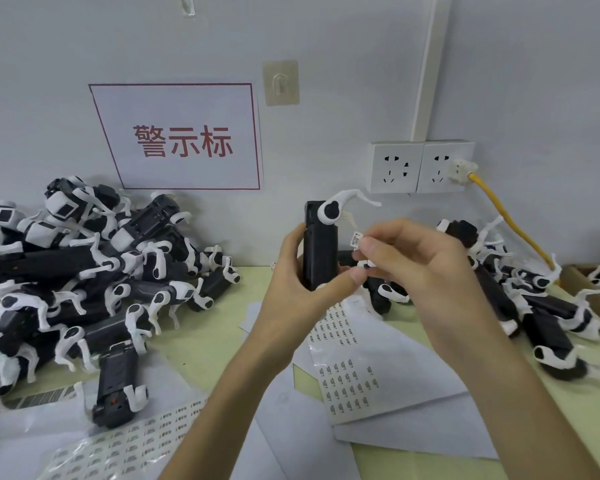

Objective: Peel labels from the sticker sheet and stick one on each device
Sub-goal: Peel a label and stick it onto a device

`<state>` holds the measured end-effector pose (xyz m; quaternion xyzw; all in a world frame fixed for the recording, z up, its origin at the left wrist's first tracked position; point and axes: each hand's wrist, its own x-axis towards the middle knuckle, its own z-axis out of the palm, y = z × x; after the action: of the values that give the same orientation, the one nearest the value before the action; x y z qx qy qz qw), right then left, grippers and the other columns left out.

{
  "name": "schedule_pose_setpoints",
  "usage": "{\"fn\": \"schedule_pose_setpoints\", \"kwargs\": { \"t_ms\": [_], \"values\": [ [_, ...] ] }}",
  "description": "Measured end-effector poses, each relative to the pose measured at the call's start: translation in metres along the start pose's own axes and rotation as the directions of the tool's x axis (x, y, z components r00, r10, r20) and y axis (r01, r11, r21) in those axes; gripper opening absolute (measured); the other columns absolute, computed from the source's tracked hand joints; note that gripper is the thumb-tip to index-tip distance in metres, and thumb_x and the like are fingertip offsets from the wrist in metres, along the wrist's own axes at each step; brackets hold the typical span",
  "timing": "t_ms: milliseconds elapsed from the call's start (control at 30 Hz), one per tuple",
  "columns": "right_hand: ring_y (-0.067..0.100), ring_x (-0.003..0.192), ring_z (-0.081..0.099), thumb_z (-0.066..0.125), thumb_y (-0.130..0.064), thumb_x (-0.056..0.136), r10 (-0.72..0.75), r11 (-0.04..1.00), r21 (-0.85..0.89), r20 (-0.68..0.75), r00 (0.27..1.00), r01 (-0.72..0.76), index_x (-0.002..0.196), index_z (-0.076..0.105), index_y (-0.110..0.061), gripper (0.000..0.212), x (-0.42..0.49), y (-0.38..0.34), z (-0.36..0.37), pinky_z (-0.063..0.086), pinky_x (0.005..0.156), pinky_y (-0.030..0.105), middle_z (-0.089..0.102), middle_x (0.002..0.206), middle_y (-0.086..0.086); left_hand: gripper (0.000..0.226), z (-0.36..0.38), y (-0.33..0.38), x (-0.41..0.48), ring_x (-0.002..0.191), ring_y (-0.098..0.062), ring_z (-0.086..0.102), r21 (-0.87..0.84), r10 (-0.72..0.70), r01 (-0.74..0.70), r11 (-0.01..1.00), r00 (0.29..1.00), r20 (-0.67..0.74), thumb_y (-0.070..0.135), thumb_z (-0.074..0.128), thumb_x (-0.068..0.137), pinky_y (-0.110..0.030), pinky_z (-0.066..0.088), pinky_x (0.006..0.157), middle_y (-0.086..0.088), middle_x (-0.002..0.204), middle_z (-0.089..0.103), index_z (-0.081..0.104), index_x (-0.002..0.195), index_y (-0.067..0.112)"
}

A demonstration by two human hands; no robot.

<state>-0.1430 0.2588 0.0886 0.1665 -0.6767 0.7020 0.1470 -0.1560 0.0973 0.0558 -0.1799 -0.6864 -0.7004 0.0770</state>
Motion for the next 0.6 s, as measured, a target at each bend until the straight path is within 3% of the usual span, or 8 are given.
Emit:
{"fn": "schedule_pose_setpoints", "kwargs": {
  "t_ms": [100, 200, 333, 467, 600],
  "values": [
    [0.01, 0.078, 0.073, 0.072, -0.012, 0.09, 0.023, 1.0, 0.022, -0.036, 0.999, -0.022, 0.086, 0.074, -0.015, 0.005, -0.0015, 0.0, 0.0051, 0.054, 0.07, 0.016, 0.076, 0.079, 0.0, 0.063, 0.0032, -0.0011, -0.0006, 0.106, -0.012, 0.071, -0.072, 0.03, -0.031, 0.997, 0.999, -0.014, 0.047, 0.071, 0.084, -0.023, 0.055, 0.084, 0.01, 0.112, 0.074, 0.046, 0.141, 0.038],
    [0.008, 0.076, 0.072, 0.071, -0.013, 0.091, 0.018, 1.0, 0.015, -0.035, 0.999, -0.018, 0.089, 0.074, -0.012, 0.004, -0.0025, -0.0019, 0.0069, 0.053, 0.07, 0.014, 0.076, 0.079, -0.001, 0.049, 0.0051, -0.0014, -0.0007, 0.127, -0.009, 0.061, -0.105, 0.067, -0.069, 0.992, 0.997, -0.026, 0.038, 0.053, 0.097, -0.024, 0.049, 0.1, 0.015, 0.131, 0.067, 0.044, 0.145, 0.035],
    [0.012, 0.078, 0.073, 0.072, -0.015, 0.09, 0.012, 1.0, -0.004, -0.083, 0.996, -0.013, 0.087, 0.075, -0.014, 0.004, -0.0036, -0.0038, 0.0093, 0.057, 0.073, 0.019, 0.077, 0.083, 0.002, 0.053, 0.0082, -0.0038, -0.0008, 0.129, -0.001, 0.056, -0.039, 0.128, -0.129, 0.991, 0.991, -0.025, 0.037, 0.047, 0.1, -0.011, 0.045, 0.096, 0.013, 0.138, 0.061, 0.034, 0.152, 0.034],
    [0.005, 0.073, 0.072, 0.071, -0.015, 0.092, -0.027, 0.998, -0.05, -0.108, 0.994, 0.022, 0.086, 0.074, -0.016, 0.007, -0.0038, -0.0031, 0.0097, 0.054, 0.065, 0.015, 0.076, 0.081, -0.002, 0.059, 0.009, -0.0046, -0.0015, 0.129, -0.008, 0.058, 0.023, 0.156, -0.156, 0.987, 0.988, -0.008, 0.038, 0.046, 0.101, -0.019, 0.046, 0.101, 0.005, 0.139, 0.059, 0.023, 0.156, 0.037],
    [0.01, 0.077, 0.075, 0.071, -0.017, 0.093, -0.043, 0.996, -0.086, -0.102, 0.994, 0.034, 0.085, 0.074, -0.019, 0.008, -0.0038, -0.0021, 0.0094, 0.054, 0.069, 0.015, 0.076, 0.081, -0.004, 0.065, 0.0098, -0.0066, -0.0013, 0.131, 0.001, 0.054, 0.08, 0.178, -0.177, 0.981, 0.984, -0.009, 0.033, 0.046, 0.104, -0.012, 0.044, 0.099, 0.023, 0.138, 0.059, 0.015, 0.16, 0.028]
  ]
}}
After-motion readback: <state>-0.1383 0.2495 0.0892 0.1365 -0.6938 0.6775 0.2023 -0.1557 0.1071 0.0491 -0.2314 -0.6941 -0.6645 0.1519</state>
